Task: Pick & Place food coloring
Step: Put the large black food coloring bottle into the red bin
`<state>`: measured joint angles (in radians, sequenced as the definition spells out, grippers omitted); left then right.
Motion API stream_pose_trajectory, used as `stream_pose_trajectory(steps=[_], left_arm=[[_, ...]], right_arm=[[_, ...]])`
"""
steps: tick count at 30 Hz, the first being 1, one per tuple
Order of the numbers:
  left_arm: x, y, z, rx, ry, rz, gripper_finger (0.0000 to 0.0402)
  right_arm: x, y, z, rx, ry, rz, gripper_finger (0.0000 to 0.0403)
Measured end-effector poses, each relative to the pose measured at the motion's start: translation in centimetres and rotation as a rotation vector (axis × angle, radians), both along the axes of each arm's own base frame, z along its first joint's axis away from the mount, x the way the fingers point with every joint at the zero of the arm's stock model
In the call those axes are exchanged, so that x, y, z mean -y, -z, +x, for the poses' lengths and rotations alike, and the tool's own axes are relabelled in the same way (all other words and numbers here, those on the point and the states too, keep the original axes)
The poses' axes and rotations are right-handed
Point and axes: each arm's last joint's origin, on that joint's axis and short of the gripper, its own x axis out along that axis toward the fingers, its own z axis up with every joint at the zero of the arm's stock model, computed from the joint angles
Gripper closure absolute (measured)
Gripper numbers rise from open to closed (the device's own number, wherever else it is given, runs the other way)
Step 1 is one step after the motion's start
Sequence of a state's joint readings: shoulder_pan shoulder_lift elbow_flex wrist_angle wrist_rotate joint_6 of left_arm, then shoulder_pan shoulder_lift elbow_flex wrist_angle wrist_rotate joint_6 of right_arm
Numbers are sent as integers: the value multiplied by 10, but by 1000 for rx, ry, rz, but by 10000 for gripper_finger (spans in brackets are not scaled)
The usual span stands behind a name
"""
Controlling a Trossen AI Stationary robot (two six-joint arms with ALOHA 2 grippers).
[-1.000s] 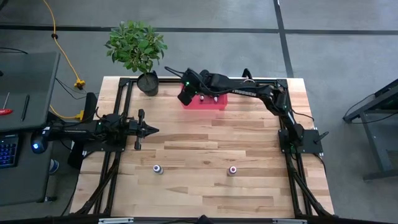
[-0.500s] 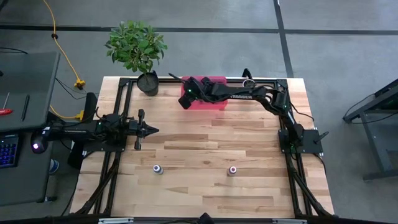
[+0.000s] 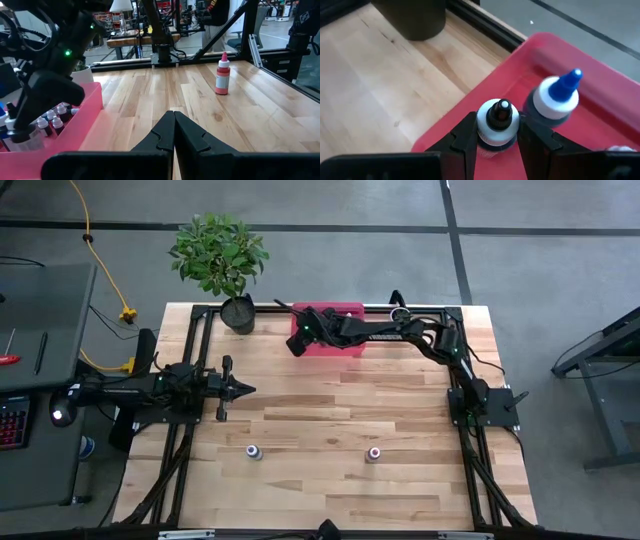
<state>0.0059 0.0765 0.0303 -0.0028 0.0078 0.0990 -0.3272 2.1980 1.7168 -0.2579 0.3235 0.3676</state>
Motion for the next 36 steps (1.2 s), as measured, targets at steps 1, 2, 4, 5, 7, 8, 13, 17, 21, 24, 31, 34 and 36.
stream_pose_trajectory(steps=[1, 2, 4, 5, 7, 8, 13, 17, 21, 24, 31, 34, 36], left_arm=[[0, 0, 0, 1, 0, 0, 401], [0, 0, 0, 0, 0, 0, 401], [0, 0, 0, 1, 0, 0, 401], [0, 0, 0, 0, 0, 0, 401], [0, 0, 0, 0, 0, 0, 401], [0, 0, 0, 0, 0, 0, 401], [0, 0, 0, 1, 0, 0, 401], [0, 0, 0, 0, 0, 0, 401], [0, 0, 0, 0, 0, 0, 401], [0, 0, 0, 1, 0, 0, 401], [0, 0, 0, 0, 0, 0, 401], [0, 0, 0, 0, 0, 0, 401], [0, 0, 0, 1, 0, 0, 401]], right_arm=[[1, 0, 0, 4, -1, 0, 297], [0, 1, 0, -1, -3, 3, 297], [1, 1, 0, -1, -4, -1, 297], [1, 3, 1, -4, -3, -6, 297], [4, 5, 1, -10, 0, -14, 297], [4, 5, 1, -11, -2, -19, 297], [5, 5, 0, -37, 3, -50, 297], [4, 5, 0, -50, -14, -66, 297], [1, 5, 1, -55, -13, -78, 291], [-2, 5, 2, -59, -10, -86, 268], [-8, 4, 4, -71, -41, -101, 240], [-12, 4, 6, -69, -53, -99, 238], [-15, 2, 6, -68, -58, -99, 237]])
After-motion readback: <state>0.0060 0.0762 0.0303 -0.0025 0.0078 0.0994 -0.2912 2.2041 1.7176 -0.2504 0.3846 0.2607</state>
